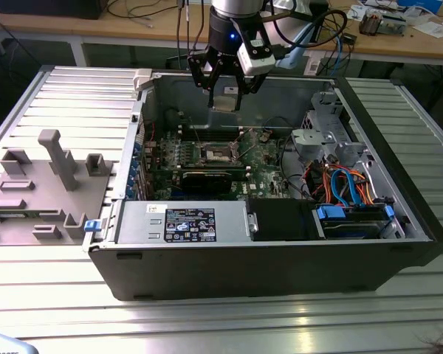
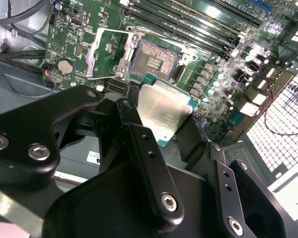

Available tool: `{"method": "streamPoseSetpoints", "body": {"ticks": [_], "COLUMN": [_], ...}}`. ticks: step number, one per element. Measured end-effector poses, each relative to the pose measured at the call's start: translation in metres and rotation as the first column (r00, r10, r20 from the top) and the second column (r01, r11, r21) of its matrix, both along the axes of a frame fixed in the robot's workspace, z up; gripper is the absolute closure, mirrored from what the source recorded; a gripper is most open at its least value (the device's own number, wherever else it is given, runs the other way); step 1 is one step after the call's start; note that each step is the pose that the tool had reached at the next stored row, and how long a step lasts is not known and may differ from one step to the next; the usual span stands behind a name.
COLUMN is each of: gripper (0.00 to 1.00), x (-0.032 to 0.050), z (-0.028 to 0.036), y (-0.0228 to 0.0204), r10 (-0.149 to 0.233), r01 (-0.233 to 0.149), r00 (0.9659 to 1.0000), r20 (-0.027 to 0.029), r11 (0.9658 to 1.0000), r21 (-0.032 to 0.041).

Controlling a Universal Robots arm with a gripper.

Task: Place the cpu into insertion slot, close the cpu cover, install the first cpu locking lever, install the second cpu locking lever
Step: 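Place the cpu into insertion slot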

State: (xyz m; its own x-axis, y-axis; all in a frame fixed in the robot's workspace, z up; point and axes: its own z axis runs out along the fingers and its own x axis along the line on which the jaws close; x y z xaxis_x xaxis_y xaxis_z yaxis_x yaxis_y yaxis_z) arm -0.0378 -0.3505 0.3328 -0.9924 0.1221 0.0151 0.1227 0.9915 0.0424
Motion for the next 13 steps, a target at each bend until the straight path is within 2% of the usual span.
{"method": "streamPoseSetpoints", "body": {"ticks": [13], "gripper": [0.45], "x": [0.0], "z": [-0.0003], "y": [0.0], "r10": [-0.007], "r01": [0.007], "r00": [1.0], "r20": [-0.0001], "r11": [1.0], "r21": [-0.0008]}}
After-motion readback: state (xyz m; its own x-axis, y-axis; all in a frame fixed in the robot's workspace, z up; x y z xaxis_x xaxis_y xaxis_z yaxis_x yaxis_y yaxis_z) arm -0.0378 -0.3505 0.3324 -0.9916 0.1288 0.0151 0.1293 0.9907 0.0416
